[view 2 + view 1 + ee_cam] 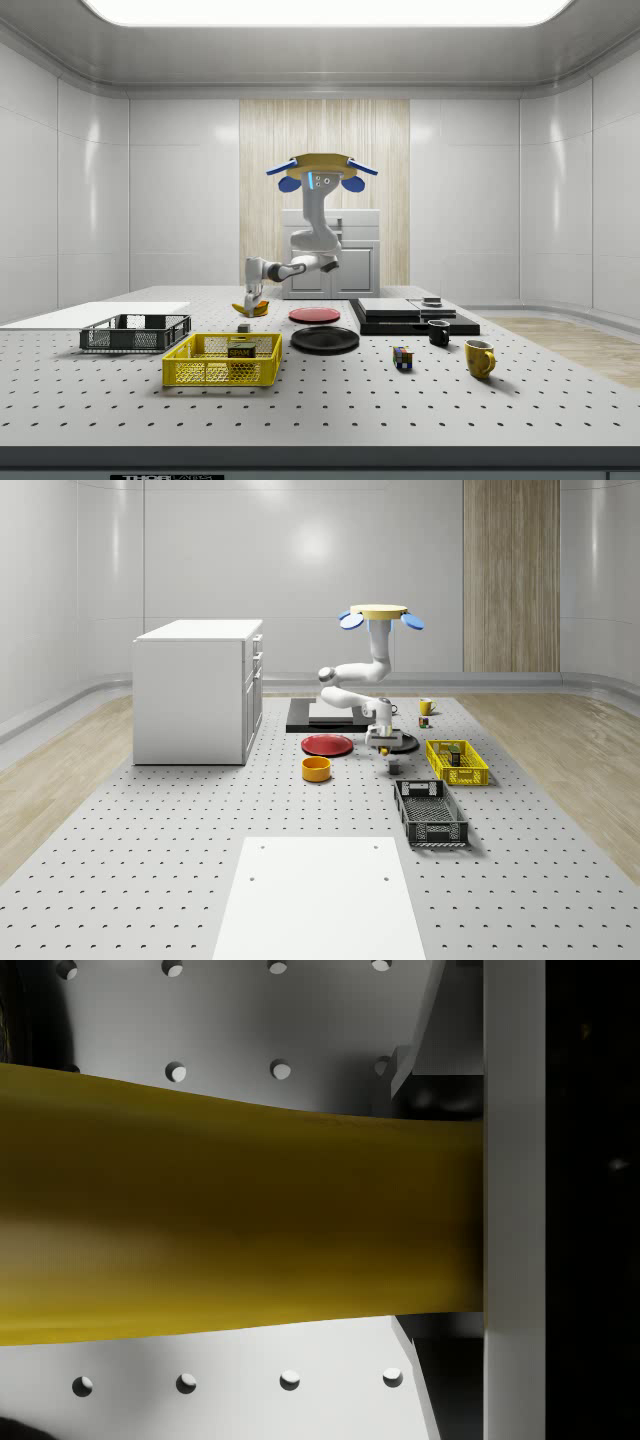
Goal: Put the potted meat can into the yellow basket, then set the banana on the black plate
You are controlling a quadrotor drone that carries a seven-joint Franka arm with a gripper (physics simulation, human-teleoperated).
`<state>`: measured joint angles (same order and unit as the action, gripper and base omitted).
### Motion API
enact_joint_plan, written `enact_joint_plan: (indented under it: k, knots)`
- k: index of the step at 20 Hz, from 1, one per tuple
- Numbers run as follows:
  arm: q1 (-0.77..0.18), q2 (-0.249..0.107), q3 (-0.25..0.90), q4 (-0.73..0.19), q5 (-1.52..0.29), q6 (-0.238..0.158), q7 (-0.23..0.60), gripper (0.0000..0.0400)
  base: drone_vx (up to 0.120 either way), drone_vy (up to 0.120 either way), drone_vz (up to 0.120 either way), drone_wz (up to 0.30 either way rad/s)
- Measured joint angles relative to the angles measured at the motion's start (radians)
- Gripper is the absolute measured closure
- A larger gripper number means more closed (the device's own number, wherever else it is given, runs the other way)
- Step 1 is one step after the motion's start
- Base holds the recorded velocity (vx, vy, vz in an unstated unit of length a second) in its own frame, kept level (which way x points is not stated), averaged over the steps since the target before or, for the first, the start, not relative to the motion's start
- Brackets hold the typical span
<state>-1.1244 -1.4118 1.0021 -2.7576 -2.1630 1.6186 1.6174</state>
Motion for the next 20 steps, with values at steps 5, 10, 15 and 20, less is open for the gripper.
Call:
enact_joint_plan:
  k: [5,10,15,20]
  knots:
    - [0.000,-0.001,0.000,0.000,0.000,0.001,0.001,0.0201,-0.120,0.120,0.000,0.000]
    - [-0.001,-0.001,0.000,0.000,0.001,0.001,0.001,0.0201,-0.120,0.120,0.000,0.000]
    - [-0.001,-0.002,0.001,0.000,0.001,0.002,0.001,0.0201,-0.120,0.120,0.000,0.000]
    - [-0.002,-0.003,0.001,0.000,0.001,0.002,0.002,0.0201,-0.120,0.024,0.000,0.000]
